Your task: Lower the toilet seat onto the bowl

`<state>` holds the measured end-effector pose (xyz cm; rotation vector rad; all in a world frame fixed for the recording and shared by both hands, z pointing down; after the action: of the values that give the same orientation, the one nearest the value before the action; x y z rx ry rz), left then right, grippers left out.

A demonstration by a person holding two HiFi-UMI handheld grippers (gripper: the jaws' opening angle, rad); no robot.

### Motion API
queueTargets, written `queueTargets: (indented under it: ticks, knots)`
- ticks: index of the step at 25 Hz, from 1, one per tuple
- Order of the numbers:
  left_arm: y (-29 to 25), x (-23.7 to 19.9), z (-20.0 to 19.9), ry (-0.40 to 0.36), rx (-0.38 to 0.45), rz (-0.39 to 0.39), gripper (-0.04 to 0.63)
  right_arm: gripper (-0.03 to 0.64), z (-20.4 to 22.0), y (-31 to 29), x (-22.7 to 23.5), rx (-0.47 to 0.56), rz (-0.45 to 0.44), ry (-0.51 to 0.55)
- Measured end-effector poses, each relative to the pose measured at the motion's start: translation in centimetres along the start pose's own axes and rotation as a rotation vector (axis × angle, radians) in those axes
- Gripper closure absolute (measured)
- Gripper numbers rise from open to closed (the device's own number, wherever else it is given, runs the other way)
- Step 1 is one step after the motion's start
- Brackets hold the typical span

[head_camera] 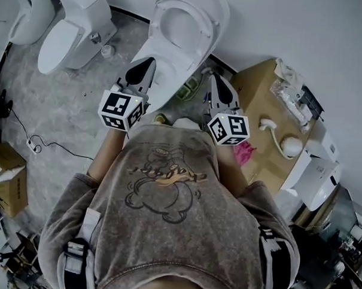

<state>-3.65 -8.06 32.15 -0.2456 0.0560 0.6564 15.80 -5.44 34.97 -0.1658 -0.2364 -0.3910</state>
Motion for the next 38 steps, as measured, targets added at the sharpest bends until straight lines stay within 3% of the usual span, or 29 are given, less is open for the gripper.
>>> queueTargets:
  ticks: [9,13,14,18,19,26,33,38]
  knots:
    - [-5.1,-1.3,-1.3,-0.01,-0.002,-0.003,0.583,0.586,-1.5,-4.6,3.4,-0.021,-0.031,0.005]
    - [-7.1,-1.8,-1.6,-0.012,-0.007,0.007,0.501,0.58,-1.6,-6.6,4.5,-0.037,-0.056,0.019]
    - [-7.6,-1.9,-1.6,-0.016,-0.008,0.01,0.486,0.565,-1.6,-7.1,4.7,-0.04,-0.066,0.021]
    - [-9.6,-2.4,-1.3,-0.032,-0.022,0.032,0.424,0.38,-1.5,-9.0,5.4,-0.057,-0.099,0.029]
    - [-10.1,-2.6,-1.3,-0.034,-0.028,0.041,0.397,0.364,-1.4,-9.6,5.6,-0.062,-0.104,0.029]
    - [-14.7,-4.6,-0.9,-0.032,-0.052,0.097,0.315,0.359,0.0,-13.6,7.0,-0.105,-0.134,0.024]
    - [-20.7,-6.6,-0.1,-0.118,-0.107,0.118,0.301,0.359,2.4,-18.1,9.4,-0.165,-0.125,0.043]
    - [-24.5,-8.6,1.4,-0.125,-0.148,0.105,0.301,0.359,4.4,-21.3,11.0,-0.208,-0.118,0.049]
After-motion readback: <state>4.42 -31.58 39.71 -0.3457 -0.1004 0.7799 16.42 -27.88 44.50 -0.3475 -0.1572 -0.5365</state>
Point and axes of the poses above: the fingertips, and each gripper's own axes: y backward along the fingers, x to its right, z out of its underside, the point moved 2 cm from there along y, backward along the fingers, and after that the axes turned 2 degrees about z, right-handed, at the moved point
